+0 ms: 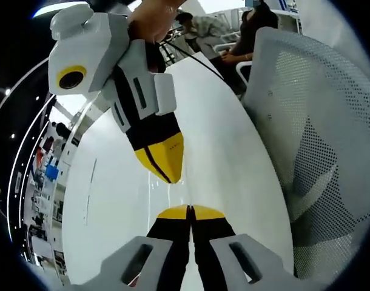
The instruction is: Open the resealable bag by pulling the two sides of the seal apart until the entire bag opening is separated and visibly accessible.
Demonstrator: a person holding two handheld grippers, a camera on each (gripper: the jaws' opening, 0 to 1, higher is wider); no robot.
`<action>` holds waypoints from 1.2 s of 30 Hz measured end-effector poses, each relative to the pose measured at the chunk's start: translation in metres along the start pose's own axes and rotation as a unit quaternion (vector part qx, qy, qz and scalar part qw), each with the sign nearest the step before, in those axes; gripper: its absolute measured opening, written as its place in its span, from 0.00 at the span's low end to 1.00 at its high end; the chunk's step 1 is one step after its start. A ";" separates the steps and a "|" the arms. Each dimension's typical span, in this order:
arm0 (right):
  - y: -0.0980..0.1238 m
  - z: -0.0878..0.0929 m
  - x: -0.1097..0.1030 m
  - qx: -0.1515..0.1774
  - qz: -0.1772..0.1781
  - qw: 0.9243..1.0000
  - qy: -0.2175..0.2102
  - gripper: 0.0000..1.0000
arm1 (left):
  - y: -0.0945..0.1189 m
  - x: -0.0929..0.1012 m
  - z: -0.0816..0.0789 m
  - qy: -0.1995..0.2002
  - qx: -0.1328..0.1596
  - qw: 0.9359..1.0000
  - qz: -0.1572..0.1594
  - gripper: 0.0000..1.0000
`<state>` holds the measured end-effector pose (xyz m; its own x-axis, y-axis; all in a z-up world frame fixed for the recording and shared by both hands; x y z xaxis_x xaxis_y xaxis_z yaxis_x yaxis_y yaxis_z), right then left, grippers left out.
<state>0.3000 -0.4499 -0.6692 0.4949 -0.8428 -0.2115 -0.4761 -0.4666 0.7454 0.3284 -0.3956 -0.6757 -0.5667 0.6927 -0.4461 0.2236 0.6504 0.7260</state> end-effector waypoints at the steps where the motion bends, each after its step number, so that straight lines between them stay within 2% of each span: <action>1: -0.001 0.000 0.000 -0.001 -0.001 1.000 0.002 0.03 | 0.000 0.000 0.000 -0.001 0.000 1.000 0.000 0.00; 11: -0.011 0.003 0.000 -0.019 0.002 1.000 0.010 0.03 | 0.001 0.002 -0.004 -0.017 0.002 1.000 0.003 0.00; 18: -0.012 0.005 0.003 -0.025 0.016 0.999 0.019 0.00 | -0.002 0.007 -0.004 -0.010 -0.002 1.000 0.022 0.00; 24: -0.008 0.001 0.012 -0.017 0.052 0.998 0.040 0.00 | -0.005 0.009 -0.005 -0.004 -0.006 0.999 0.033 0.00; 28: 0.001 -0.010 0.024 0.009 0.110 0.991 0.072 0.00 | -0.007 0.008 -0.006 0.009 -0.009 0.999 0.036 0.00; 30: 0.007 -0.019 0.028 0.034 0.139 0.987 0.076 0.00 | -0.008 0.008 -0.007 0.017 -0.009 0.999 0.037 0.00; 33: 0.013 -0.028 0.031 0.050 0.165 0.981 0.091 0.00 | -0.008 0.007 -0.008 0.013 -0.012 0.999 0.034 0.00; 36: 0.016 -0.032 0.031 0.052 0.177 0.978 0.097 0.00 | -0.009 0.005 -0.009 0.016 -0.014 0.999 0.033 0.00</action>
<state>0.3308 -0.4753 -0.6436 0.4086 -0.8949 0.1796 -0.7093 -0.1875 0.6795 0.3163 -0.4005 -0.6801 -0.5764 0.7231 -0.3807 0.2395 0.5949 0.7673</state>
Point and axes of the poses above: the point that each gripper's makers call its tool centre point, and the gripper's own axes: y roughly backward along the fingers, x roughly to its right, z roughly out of its underside, the point moved 4 cm from there along y, roughly backward along the fingers, and after that the axes turned 1 degree about -z, right-handed, at the moved point
